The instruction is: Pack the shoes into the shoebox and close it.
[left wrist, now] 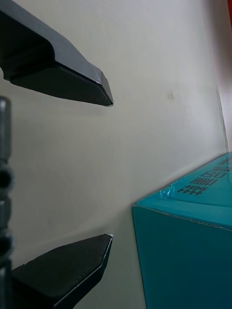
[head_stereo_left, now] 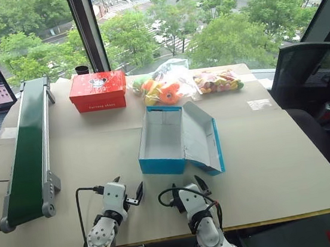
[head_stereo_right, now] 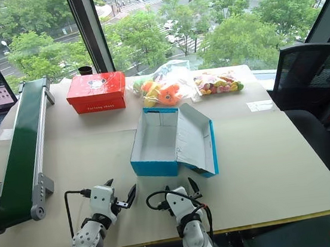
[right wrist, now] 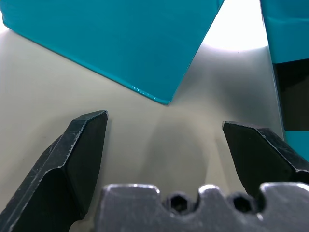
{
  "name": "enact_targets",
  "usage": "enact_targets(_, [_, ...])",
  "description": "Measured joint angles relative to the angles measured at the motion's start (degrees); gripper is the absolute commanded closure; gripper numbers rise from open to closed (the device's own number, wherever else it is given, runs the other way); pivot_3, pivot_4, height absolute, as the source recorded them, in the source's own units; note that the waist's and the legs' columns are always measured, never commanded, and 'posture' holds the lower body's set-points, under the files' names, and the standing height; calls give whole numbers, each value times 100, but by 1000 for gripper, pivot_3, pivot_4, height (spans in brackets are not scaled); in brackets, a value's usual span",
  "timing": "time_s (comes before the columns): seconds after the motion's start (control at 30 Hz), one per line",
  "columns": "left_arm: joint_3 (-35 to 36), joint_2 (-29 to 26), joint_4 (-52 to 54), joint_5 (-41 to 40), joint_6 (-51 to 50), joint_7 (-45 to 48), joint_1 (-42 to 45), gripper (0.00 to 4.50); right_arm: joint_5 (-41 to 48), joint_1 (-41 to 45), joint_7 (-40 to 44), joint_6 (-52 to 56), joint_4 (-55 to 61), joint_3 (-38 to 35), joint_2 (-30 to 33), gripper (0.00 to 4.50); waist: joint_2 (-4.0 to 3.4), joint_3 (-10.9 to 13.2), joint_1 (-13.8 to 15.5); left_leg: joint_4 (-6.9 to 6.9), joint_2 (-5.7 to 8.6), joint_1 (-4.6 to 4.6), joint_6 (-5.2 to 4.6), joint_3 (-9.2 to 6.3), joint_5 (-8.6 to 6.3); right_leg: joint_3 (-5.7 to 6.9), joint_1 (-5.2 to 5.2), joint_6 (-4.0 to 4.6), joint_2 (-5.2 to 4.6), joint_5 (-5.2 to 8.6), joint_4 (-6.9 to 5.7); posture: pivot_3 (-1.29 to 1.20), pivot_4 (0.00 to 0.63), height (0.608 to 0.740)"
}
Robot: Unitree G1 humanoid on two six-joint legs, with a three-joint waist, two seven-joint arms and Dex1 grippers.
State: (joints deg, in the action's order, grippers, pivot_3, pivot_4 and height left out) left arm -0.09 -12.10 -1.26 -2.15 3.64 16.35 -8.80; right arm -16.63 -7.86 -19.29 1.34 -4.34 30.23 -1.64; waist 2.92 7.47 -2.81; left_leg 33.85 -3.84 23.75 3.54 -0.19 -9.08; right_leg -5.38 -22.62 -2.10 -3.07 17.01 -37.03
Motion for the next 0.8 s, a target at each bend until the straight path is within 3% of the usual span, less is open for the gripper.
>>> enact_targets(0.1, [2, 9, -30, -18, -2, 12, 56, 0, -28, -15, -11, 48, 48, -14, 5, 9, 1, 0, 12, 1, 0, 1, -1, 0, 1, 0, 0, -4, 0, -2, 0, 0, 150, 739])
enact_targets(0.27, [218, 11, -76, -130, -106, -104, 1040, 0, -495, -670, -379, 627, 1268, -549, 18, 9, -6, 8, 174, 18, 6, 59, -25, 1, 16, 4, -45, -36, 1, -28, -5, 0, 150, 739])
enact_targets(0.33, [213, 22, -68, -100, -106, -152, 1263, 0, 20, -681, 166, 612, 1523, -1027, 476, 9, -15, 14, 161, 22, 9, 64, -24, 12, 15, -4, -41, -19, -1, -45, 4, 0, 150, 739])
enact_targets(0.37, [131, 60, -65, -59, -111, -180, 1442, 0, 809, -507, 933, 452, 1417, -1733, 1352, 9, -44, 43, 179, 59, 29, 78, -36, 13, 8, -6, -14, -53, -14, -63, 31, 0, 150, 739])
enact_targets(0.4, [136, 38, -6, -32, -111, -214, 1557, 0, 1468, -297, 1519, 430, 1002, -2923, 2304, 9, -93, 91, 231, 113, 68, 95, -63, 13, -6, -7, 7, -91, -52, -72, 34, 0, 150, 739])
enact_targets(0.47, [367, -122, 55, -20, -142, -330, 1572, 0, 2231, -15, 1957, 416, 608, -4817, 3227, 9, -119, 123, 229, 112, 108, 88, -114, 35, -12, -21, 9, -117, -92, -72, 33, 0, 150, 739])
enact_targets(0.5, [507, -200, 53, -15, -184, -411, 1636, 0, 2433, 95, 2057, 318, 675, -5243, 3340, 9, -80, 122, 182, 101, 87, 64, -124, 24, -18, -22, 20, -109, -62, -67, 29, 0, 150, 739])
enact_targets(0.57, [583, -166, 71, -2, -261, -540, 1955, 0, 2650, 237, 2307, 201, 840, -5319, 3248, 9, -1, 102, 135, 94, 25, 43, -130, -16, -24, 3, 46, -97, 7, -43, 29, 0, 150, 739])
enact_targets(0.6, [534, -140, 116, 12, -265, -574, 2042, 0, 2688, 317, 2389, 185, 871, -5245, 3129, 9, -2, 103, 120, 98, 12, 43, -129, -17, -24, 3, 45, -89, 20, -47, 28, 0, 150, 739])
enact_targets(0.7, [537, -243, 161, 183, -255, -714, 2234, 0, 2657, 494, 2554, 207, 815, -4917, 3018, 9, -84, 124, 63, 99, 22, 45, -129, 2, -23, -16, 32, -52, 11, -69, 10, 0, 150, 739])
enact_targets(0.8, [891, -430, 166, 240, -257, -1001, 2497, 0, 2619, 987, 2751, 288, 785, -4881, 3187, 9, -100, 134, 38, 103, 29, 45, -129, 2, -22, -18, 27, -55, 6, -69, -1, 0, 150, 739])
